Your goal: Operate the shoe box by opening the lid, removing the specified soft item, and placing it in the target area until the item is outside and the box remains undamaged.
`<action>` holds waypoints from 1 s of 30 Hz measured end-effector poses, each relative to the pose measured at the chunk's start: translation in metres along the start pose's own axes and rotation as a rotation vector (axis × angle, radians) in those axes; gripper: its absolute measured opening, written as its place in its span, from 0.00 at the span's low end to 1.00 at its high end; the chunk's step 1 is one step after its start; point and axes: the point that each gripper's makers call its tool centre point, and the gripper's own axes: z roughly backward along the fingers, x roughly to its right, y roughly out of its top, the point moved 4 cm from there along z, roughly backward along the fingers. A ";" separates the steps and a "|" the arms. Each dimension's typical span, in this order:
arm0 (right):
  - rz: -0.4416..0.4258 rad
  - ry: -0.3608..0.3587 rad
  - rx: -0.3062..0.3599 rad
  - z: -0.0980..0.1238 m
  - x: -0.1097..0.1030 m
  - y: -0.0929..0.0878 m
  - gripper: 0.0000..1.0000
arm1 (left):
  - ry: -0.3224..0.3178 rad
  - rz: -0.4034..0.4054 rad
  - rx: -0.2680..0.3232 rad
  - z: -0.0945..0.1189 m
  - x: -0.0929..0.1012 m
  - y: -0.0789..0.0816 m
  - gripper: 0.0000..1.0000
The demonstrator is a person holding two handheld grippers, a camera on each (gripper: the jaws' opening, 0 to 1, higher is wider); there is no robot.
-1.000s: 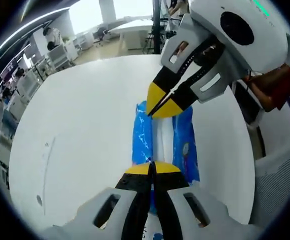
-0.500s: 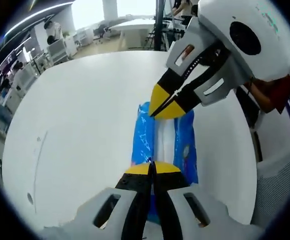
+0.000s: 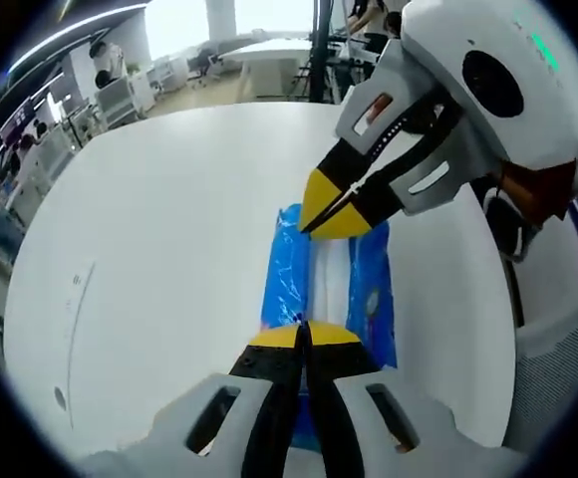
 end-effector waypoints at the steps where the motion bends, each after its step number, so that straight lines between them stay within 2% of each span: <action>1: -0.002 0.000 0.000 0.000 0.000 0.000 0.00 | 0.001 -0.002 0.001 0.000 0.000 0.000 0.00; 9: -0.032 0.006 -0.011 0.001 -0.003 -0.002 0.00 | 0.002 -0.007 0.004 0.000 0.003 0.001 0.01; 15: -0.066 0.000 0.005 0.006 -0.003 0.000 0.00 | 0.004 -0.005 0.023 0.004 0.004 0.002 0.08; 20: -0.123 0.008 0.033 0.012 -0.004 0.005 0.06 | 0.008 -0.043 0.034 0.010 0.006 0.005 0.13; 26: -0.163 0.014 0.045 0.018 -0.004 0.008 0.16 | 0.007 -0.034 0.057 0.020 0.005 0.005 0.20; 30: -0.171 0.016 0.052 0.022 -0.006 0.011 0.18 | 0.006 -0.017 0.064 0.027 0.006 0.003 0.24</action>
